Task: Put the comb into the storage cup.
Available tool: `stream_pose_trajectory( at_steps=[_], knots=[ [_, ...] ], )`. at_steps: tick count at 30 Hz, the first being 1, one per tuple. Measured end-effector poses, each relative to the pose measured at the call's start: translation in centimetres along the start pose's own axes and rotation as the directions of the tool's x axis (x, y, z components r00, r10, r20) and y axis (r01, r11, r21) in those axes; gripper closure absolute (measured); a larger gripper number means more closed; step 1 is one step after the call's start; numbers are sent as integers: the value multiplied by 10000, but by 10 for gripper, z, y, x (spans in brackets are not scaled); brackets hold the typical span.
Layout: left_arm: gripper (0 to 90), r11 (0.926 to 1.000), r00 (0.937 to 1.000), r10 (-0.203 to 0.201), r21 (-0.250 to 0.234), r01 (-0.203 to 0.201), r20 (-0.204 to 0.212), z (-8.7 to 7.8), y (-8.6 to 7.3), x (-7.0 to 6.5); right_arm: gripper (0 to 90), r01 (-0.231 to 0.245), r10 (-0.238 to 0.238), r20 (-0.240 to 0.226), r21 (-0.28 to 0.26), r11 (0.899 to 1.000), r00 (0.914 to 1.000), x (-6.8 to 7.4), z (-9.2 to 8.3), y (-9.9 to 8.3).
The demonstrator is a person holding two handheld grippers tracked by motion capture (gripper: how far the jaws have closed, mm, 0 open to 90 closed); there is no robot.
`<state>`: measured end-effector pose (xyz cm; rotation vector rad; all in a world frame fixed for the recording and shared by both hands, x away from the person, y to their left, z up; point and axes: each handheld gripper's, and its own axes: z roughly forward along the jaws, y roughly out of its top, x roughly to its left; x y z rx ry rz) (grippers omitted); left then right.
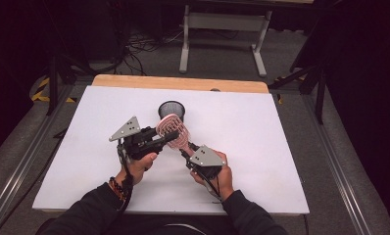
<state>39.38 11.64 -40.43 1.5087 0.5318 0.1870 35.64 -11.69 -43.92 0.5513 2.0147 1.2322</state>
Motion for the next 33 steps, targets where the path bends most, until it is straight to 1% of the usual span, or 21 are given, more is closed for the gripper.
stream_pose_trajectory(
  at_steps=[3,6,8,10,11,12,14,16,17,19,20,23,26,33],
  knots=[
    [628,9999,9999,104,24,-104,-69,-1,1,0,643,-15,15,-44,-61,10000,10000,0,0,0],
    [628,9996,9996,296,33,-296,-28,-3,3,0,638,-16,14,-107,-108,9999,9999,0,-1,1],
    [628,9989,9989,468,26,-468,-49,-5,5,-1,596,-42,40,-145,-169,9998,9999,0,-2,1],
    [628,9985,9985,550,2,-550,-80,-7,6,-1,556,-81,76,-220,-243,9997,9997,0,-3,1],
    [629,9985,9985,550,2,-550,-80,-7,6,-1,556,-81,76,-220,-243,9997,9997,0,-3,1],
    [628,9982,9982,595,-29,-595,-77,-9,6,-1,504,-113,106,-231,-302,9995,9997,-1,-4,1],
    [629,9982,9981,602,9,-601,-141,-12,6,0,487,-161,148,-358,-359,9992,9992,-1,-5,1],
    [629,9981,9980,619,-20,-620,-136,-13,7,1,474,-189,175,-347,-412,9990,9992,-1,-6,1],
    [628,9979,9977,646,-1,-646,-182,-14,7,1,424,-120,106,-336,-414,9991,9994,-1,-6,2],
    [629,9979,9976,639,-25,-640,-257,-15,7,2,409,-123,109,-335,-414,9991,9994,-1,-6,2],
    [629,9979,9975,645,-26,-646,-302,-17,8,3,367,-179,164,-388,-387,9991,9991,-1,-6,1],
    [629,9977,9972,666,-63,-668,-326,-19,9,5,323,-122,99,-674,-331,9994,9977,-2,-6,0],
    [629,9972,9966,740,-91,-744,-359,-21,10,5,290,9,-30,-587,-365,9993,9983,-3,-8,-1],
    [629,9959,9952,879,-194,-888,-425,-29,14,7,253,-130,114,-405,-389,9992,9991,-9,-14,-3]
  ],
)
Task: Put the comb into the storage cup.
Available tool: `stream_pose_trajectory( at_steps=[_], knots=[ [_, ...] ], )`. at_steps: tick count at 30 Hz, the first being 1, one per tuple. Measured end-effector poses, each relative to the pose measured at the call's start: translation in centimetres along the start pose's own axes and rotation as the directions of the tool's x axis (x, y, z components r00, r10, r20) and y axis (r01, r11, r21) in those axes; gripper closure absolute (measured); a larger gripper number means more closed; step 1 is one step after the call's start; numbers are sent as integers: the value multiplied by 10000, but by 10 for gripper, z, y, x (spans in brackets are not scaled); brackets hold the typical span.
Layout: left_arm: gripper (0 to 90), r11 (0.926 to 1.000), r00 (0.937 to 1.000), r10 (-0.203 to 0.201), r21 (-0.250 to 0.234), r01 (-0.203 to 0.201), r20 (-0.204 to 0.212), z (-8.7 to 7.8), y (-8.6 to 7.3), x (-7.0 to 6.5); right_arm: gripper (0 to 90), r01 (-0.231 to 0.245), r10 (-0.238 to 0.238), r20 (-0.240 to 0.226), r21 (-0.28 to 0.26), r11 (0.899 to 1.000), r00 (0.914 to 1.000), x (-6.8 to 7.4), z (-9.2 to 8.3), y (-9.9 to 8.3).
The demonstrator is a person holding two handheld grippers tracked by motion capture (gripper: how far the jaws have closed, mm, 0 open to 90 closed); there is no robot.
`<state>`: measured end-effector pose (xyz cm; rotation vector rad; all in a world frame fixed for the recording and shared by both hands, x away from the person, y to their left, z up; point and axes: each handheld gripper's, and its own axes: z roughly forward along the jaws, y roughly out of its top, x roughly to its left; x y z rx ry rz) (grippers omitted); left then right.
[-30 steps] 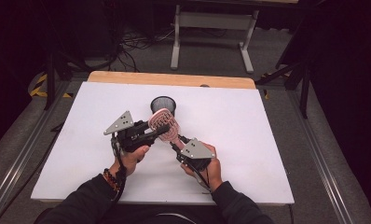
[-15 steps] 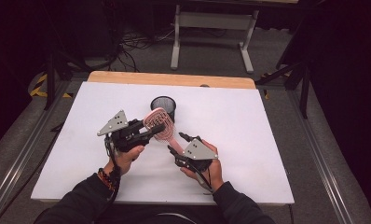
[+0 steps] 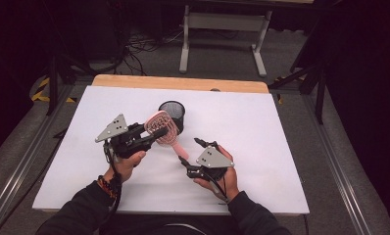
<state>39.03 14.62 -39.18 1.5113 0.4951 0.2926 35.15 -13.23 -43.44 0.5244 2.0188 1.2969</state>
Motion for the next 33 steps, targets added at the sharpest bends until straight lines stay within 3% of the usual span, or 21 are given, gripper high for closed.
stream_pose_trajectory(
  at_steps=[4,10,22,28,33],
  knots=[
    [629,10000,10000,22,-28,-22,-92,-4,2,3,231,-88,89,196,-44,10000,9998,-5,-4,0],
    [629,9998,9995,185,-41,-186,-257,-6,3,4,227,408,-412,440,101,9991,9982,-12,-10,-3],
    [629,9993,9981,327,-155,-335,-528,-13,7,4,223,275,-280,715,71,9996,9971,-23,-21,-13],
    [629,9989,9973,374,-243,-390,-625,-17,9,7,219,565,-563,955,7,9984,9938,-25,-27,-17],
    [629,9987,9968,401,-286,-422,-691,-20,11,9,198,460,-459,993,14,9989,9940,-28,-31,-20]
  ],
)
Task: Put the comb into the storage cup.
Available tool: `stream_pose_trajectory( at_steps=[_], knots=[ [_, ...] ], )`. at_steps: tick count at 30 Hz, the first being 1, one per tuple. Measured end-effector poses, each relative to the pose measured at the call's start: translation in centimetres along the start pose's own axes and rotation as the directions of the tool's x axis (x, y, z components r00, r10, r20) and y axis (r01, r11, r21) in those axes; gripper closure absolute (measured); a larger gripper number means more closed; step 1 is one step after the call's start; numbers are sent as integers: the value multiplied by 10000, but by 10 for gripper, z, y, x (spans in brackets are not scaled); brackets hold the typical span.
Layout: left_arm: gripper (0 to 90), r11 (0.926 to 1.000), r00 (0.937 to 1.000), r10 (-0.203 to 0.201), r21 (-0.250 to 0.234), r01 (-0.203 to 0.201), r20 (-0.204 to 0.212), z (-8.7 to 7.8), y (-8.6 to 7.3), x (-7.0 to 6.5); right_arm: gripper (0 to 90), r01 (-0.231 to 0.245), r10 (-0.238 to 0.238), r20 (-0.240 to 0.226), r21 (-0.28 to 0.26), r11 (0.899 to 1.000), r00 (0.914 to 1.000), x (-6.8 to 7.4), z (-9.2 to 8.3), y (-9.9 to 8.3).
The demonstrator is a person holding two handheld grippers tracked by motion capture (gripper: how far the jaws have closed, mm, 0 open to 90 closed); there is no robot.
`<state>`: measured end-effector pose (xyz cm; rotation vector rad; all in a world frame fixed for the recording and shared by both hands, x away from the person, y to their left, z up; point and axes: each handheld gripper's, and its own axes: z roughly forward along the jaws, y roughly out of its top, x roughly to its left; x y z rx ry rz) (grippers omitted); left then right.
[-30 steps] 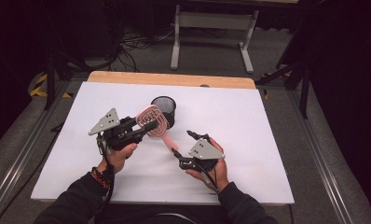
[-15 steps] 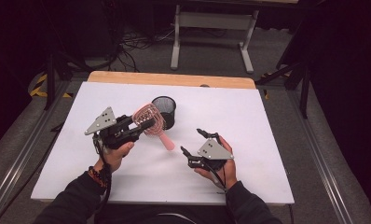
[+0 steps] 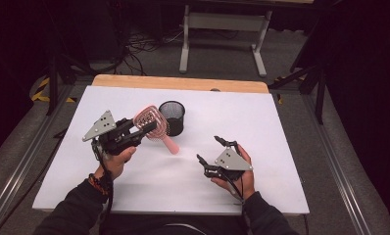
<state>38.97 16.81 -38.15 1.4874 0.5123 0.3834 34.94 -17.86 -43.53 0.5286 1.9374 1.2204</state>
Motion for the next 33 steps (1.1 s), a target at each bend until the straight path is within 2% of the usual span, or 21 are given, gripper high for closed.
stream_pose_trajectory(
  at_steps=[3,5,13,16,17,20,23,26,33],
  knots=[
    [629,10000,10000,15,-31,-16,-53,-2,1,1,193,-159,159,-5,-131,9998,9999,-2,-3,-2],
    [629,10000,10000,-9,-38,9,-65,-2,2,2,189,-50,52,85,-196,9998,10000,-2,-6,-4],
    [629,9998,9998,178,100,-177,-114,-3,4,2,170,-234,235,207,-80,9997,9995,-7,-13,-14],
    [629,9994,9994,305,144,-303,-157,-3,5,2,122,-209,203,321,171,9996,9993,-9,-16,-19],
    [629,9994,9993,318,139,-316,-176,-3,5,2,119,-227,224,202,164,9996,9995,-10,-17,-20],
    [629,9992,9993,354,166,-351,-156,-3,6,3,112,-419,418,104,77,9991,9991,-12,-21,-24],
    [629,9991,9991,383,174,-380,-157,-3,6,3,88,-413,411,190,84,9991,9990,-13,-23,-25],
    [629,9992,9992,371,135,-369,-162,-1,8,4,64,-675,675,173,-36,9977,9976,-16,-26,-28],
    [629,9982,9978,601,39,-600,-268,-3,17,6,39,-874,876,326,-78,9961,9956,-19,-27,-30]
  ],
)
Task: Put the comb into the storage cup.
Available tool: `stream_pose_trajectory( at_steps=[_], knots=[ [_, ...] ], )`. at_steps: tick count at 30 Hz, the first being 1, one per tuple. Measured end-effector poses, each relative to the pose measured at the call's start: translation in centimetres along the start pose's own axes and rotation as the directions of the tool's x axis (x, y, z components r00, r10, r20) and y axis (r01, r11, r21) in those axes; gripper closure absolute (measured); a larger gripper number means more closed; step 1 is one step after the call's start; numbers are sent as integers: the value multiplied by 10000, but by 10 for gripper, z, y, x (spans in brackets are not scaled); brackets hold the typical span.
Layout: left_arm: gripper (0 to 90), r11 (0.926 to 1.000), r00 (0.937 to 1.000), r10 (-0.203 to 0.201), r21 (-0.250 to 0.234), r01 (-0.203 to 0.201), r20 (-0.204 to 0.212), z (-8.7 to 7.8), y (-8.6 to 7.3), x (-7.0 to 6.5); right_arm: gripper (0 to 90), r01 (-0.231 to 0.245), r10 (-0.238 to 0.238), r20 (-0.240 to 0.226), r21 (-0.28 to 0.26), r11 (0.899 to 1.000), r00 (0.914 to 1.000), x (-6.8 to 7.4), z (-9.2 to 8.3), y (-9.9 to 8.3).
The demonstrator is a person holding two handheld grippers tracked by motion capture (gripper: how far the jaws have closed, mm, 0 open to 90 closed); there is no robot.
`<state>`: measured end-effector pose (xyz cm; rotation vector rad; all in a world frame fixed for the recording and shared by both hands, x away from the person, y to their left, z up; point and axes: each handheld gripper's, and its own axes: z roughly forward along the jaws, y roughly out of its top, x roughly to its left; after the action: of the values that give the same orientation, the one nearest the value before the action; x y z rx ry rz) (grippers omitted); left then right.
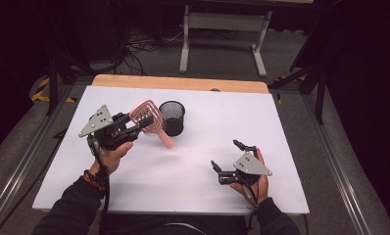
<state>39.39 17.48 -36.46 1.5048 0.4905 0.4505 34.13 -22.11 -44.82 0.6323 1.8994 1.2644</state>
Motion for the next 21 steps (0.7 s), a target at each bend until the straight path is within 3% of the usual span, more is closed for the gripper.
stream_pose_trajectory(
  at_steps=[12,21],
  knots=[
    [629,9990,9981,437,62,-435,-443,6,30,8,46,-53,57,357,-109,9999,9993,-1,-2,0],
    [629,9977,9965,672,-44,-675,-497,12,50,11,51,160,-160,309,-12,9999,9994,1,0,0]
  ],
)
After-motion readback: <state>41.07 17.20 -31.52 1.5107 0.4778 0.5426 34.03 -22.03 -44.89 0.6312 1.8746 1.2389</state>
